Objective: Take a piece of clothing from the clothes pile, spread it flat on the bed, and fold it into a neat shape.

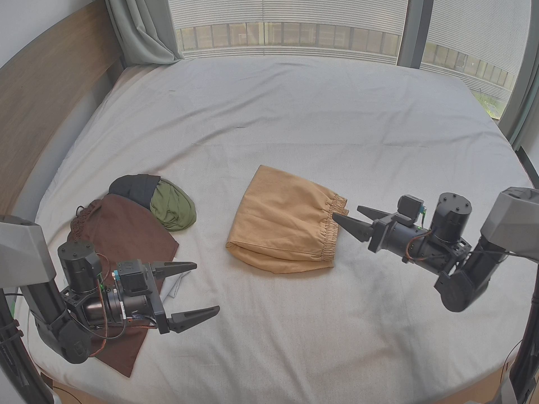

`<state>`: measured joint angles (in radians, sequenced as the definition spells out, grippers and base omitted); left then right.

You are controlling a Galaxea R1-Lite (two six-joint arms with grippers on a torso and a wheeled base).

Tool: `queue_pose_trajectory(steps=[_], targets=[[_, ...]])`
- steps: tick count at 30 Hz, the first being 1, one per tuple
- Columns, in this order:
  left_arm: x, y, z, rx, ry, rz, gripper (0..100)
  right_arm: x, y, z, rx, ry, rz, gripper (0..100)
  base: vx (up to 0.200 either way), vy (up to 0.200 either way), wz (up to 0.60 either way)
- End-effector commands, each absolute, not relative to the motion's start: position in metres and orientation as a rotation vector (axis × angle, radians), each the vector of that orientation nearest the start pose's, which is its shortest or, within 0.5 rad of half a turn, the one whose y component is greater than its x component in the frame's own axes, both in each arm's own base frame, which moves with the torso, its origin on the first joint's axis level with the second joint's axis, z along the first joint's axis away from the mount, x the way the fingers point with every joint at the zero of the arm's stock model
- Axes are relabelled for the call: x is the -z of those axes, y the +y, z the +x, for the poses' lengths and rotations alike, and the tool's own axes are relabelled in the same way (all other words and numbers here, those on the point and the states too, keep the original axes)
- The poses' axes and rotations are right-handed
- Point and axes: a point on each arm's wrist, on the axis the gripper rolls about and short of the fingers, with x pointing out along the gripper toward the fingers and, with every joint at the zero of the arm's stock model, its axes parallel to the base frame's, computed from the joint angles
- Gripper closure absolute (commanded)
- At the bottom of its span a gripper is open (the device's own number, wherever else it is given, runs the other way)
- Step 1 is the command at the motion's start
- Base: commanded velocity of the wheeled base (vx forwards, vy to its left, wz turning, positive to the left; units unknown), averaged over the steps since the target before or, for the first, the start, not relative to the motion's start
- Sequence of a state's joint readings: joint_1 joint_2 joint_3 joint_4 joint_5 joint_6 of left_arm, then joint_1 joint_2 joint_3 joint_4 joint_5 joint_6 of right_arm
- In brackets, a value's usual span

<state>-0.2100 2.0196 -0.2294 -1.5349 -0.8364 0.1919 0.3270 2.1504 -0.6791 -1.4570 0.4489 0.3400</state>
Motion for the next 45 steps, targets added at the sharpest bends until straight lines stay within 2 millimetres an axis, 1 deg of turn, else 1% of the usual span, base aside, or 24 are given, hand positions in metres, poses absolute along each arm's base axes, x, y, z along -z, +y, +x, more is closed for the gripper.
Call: queue_pose_trajectory(steps=[1, 4, 7, 8, 10, 11, 13, 15, 16, 18, 23, 26, 31, 33, 35, 37, 41, 43, 44, 45], targets=[[-0.101, -0.07, 0.205, 1.094, 0.029, 0.126, 0, -0.12, 0.106, 0.266, -0.751, 0.016, 0.126, 0, 0.0, 0.0, 0.0], [-0.11, -0.066, 0.188, 1.09, -0.008, 0.137, 0, -0.129, 0.097, 0.247, -0.732, 0.002, 0.115, 0, 0.0, 0.0, 0.0], [-0.124, -0.064, 0.178, 1.089, -0.077, 0.154, 0, -0.133, 0.088, 0.235, -0.712, -0.009, 0.11, 0, 0.0, 0.0, 0.0], [-0.127, -0.063, 0.176, 1.085, -0.089, 0.155, 0, -0.134, 0.085, 0.233, -0.703, -0.01, 0.107, 0, 0.0, 0.0, 0.0], [-0.136, -0.061, 0.174, 1.05, -0.126, 0.156, 0, -0.137, 0.073, 0.225, -0.665, -0.022, 0.097, 0, 0.0, 0.0, 0.0], [-0.136, -0.061, 0.174, 1.046, -0.128, 0.156, 0, -0.137, 0.072, 0.225, -0.662, -0.022, 0.096, 0, 0.0, 0.0, 0.0], [-0.143, -0.057, 0.17, 0.938, -0.133, 0.119, 0, -0.141, 0.061, 0.213, -0.628, -0.034, 0.093, 0, 0.0, 0.0, 0.0], [-0.145, -0.055, 0.169, 0.888, -0.132, 0.096, 0, -0.144, 0.057, 0.207, -0.618, -0.045, 0.09, 0, 0.0, 0.0, 0.0], [-0.149, -0.053, 0.166, 0.816, -0.137, 0.061, 0, -0.148, 0.054, 0.196, -0.616, -0.066, 0.083, 0, 0.0, 0.0, 0.0], [-0.153, -0.052, 0.165, 0.722, -0.139, 0.011, 0, -0.153, 0.05, 0.184, -0.613, -0.09, 0.078, 0, 0.0, 0.0, 0.0], [-0.159, -0.048, 0.165, 0.582, -0.15, -0.073, 0, -0.158, 0.043, 0.16, -0.602, -0.128, 0.072, 0, 0.0, 0.0, 0.0], [-0.162, -0.046, 0.156, 0.57, -0.172, -0.079, 0, -0.162, 0.036, 0.145, -0.581, -0.164, 0.064, 0, 0.0, 0.0, 0.0], [-0.16, -0.041, 0.139, 0.572, -0.182, -0.068, 0, -0.17, 0.024, 0.123, -0.523, -0.244, 0.036, 0, 0.0, 0.0, 0.0], [-0.163, -0.04, 0.133, 0.569, -0.208, -0.065, 0, -0.174, 0.022, 0.115, -0.511, -0.273, 0.029, 0, 0.0, 0.0, 0.0], [-0.169, -0.037, 0.126, 0.563, -0.248, -0.071, 0, -0.177, 0.02, 0.1, -0.509, -0.301, 0.009, 0, 0.0, 0.0, 0.0], [-0.172, -0.035, 0.123, 0.553, -0.271, -0.071, 0, -0.177, 0.018, 0.088, -0.509, -0.296, 0.002, 0, 0.0, 0.0, 0.0], [-0.175, -0.028, 0.119, 0.502, -0.287, -0.058, 0, -0.172, 0.015, 0.057, -0.511, -0.298, 0.001, 0, 0.0, 0.0, 0.0], [-0.175, -0.027, 0.118, 0.494, -0.288, -0.053, 0, -0.172, 0.015, 0.054, -0.51, -0.3, 0.004, 0, 0.0, 0.0, 0.0], [-0.175, -0.023, 0.114, 0.471, -0.288, -0.045, 0, -0.168, 0.013, 0.04, -0.509, -0.312, 0.004, 0, 0.0, 0.0, 0.0], [-0.176, -0.023, 0.112, 0.472, -0.288, -0.042, 0, -0.167, 0.013, 0.037, -0.51, -0.311, 0.005, 0, 0.0, 0.0, 0.0]])
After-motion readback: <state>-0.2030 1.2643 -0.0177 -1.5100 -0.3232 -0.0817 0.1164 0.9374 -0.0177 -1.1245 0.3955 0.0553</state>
